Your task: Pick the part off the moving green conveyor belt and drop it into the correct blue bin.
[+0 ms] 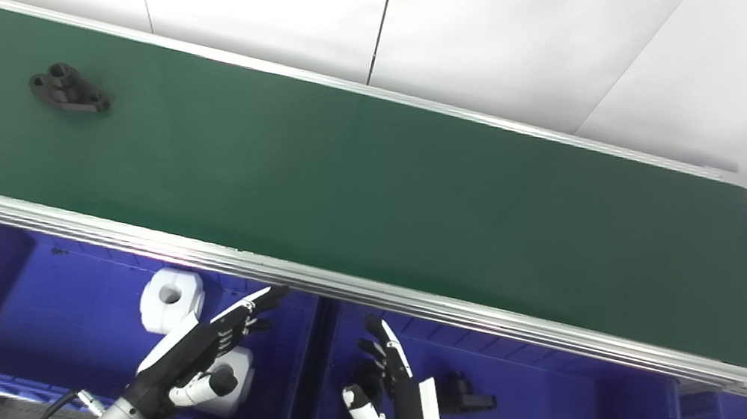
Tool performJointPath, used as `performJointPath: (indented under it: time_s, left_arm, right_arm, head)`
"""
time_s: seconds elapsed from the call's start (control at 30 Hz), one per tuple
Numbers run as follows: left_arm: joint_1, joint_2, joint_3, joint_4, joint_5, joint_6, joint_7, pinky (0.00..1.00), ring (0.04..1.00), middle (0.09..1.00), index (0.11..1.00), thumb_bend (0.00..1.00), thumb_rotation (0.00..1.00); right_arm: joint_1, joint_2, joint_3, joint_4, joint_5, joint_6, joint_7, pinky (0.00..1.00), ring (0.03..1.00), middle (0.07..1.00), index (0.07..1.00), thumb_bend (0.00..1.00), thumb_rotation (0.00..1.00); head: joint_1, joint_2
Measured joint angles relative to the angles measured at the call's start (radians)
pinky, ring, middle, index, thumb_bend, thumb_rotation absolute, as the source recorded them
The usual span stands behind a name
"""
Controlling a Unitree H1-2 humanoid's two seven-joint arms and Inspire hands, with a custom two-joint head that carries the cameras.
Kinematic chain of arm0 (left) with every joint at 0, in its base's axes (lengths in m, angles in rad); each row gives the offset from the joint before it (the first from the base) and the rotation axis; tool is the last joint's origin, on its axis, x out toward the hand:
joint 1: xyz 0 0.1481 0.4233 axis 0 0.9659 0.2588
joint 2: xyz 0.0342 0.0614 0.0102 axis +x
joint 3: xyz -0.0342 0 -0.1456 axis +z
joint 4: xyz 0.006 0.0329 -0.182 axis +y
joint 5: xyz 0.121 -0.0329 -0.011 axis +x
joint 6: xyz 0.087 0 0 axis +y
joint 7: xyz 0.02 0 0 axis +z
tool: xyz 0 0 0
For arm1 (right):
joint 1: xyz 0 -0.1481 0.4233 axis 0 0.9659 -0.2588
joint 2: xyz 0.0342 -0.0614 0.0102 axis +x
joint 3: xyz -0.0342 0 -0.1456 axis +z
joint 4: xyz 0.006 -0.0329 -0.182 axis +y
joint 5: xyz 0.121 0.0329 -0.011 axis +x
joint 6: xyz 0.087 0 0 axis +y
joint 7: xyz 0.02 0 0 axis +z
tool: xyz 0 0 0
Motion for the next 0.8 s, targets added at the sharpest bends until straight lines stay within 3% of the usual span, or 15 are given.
performJointPath:
  time_s: [0.17,0.2,0.3,0.8]
  left_arm:
    - [0.001,0.0,-0.009,-0.001,0.001,0.0,0.003,0.87,0.952,0.968,0.926,0.93,0.88]
    - [0.001,-0.001,-0.01,0.0,0.0,0.0,0.003,0.87,0.944,0.961,0.92,0.93,0.87]
    - [0.0,-0.002,-0.015,0.007,0.0,-0.001,0.007,0.87,0.941,0.96,0.923,0.92,0.88]
    - [-0.026,0.008,-0.063,0.028,0.008,-0.001,0.057,0.83,0.929,0.956,0.927,0.92,0.88]
  right_arm:
    - [0.0,-0.014,0.009,-0.003,0.003,0.0,-0.001,0.76,0.846,0.914,0.923,0.87,0.89]
    - [0.0,-0.017,0.009,-0.002,0.004,0.0,-0.001,0.78,0.853,0.918,0.927,0.87,0.88]
    - [-0.001,-0.023,0.007,0.009,0.032,-0.001,0.004,0.8,0.854,0.92,0.928,0.87,0.86]
    - [-0.011,-0.032,0.009,0.033,0.048,-0.001,0.008,0.78,0.856,0.919,0.93,0.87,0.84]
  head:
    - [0.031,-0.011]
    - [0.038,-0.033]
    - [0.043,-0.052]
    - [0.063,-0.054]
